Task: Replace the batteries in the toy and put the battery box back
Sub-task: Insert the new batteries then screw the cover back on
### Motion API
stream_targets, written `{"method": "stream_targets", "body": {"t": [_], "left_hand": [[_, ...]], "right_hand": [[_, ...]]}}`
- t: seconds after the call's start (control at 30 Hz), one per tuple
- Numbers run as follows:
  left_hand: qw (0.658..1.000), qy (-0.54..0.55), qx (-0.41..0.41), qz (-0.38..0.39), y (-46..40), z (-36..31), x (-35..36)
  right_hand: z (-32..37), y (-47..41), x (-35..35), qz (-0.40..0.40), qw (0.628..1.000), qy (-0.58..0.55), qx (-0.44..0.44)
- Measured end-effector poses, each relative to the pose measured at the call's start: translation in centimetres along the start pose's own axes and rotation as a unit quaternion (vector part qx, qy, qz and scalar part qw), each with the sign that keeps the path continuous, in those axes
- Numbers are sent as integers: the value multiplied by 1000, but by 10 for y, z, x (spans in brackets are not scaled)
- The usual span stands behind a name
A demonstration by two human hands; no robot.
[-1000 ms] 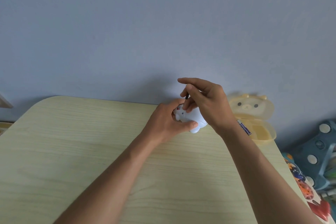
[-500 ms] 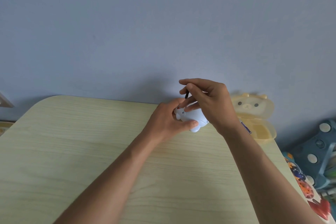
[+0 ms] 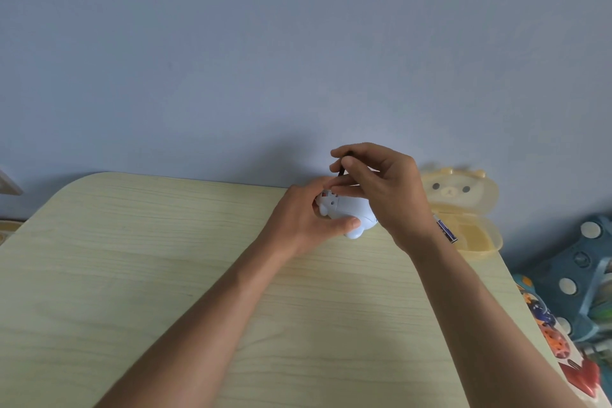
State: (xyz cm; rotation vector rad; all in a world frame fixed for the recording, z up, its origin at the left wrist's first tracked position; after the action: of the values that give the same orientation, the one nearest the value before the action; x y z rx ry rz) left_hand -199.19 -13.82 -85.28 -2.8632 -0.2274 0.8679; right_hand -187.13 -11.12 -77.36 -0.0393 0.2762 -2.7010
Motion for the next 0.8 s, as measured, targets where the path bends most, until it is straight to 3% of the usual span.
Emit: {"method": "stream_targets", "body": {"t": [0.13,0.3,0.53,0.7,0.8], "left_hand": [[1000,-6,-4,5,-1,2,2],[1000,-5,-4,6,-1,1,1],[1000,-13,1,3,-1,0,1],[1000,-3,-4,4,-1,0,1],[1000,-3,-6,4,-2,3,2]], "right_hand": [[-1,-4,0,-17,1000,4,-4],[-1,0,7,25,1000,-1,0],[-1,-2,3,-15,1000,-1,-5],[-4,1,8,26,1000,-1,3],[-3,1,3,0,1000,11,-1]]}}
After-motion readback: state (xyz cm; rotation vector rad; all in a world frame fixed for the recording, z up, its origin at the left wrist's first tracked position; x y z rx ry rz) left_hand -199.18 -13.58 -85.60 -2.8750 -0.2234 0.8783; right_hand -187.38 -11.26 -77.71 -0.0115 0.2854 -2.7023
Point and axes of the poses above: each hand's wrist, its own y-axis away from the middle knuckle, its own x-axis out of the palm, z = x × y, the point moved 9 cm from there along -y, towards the middle knuckle, and after that the axes turned 5 degrees about -y, right-handed, at the moved point
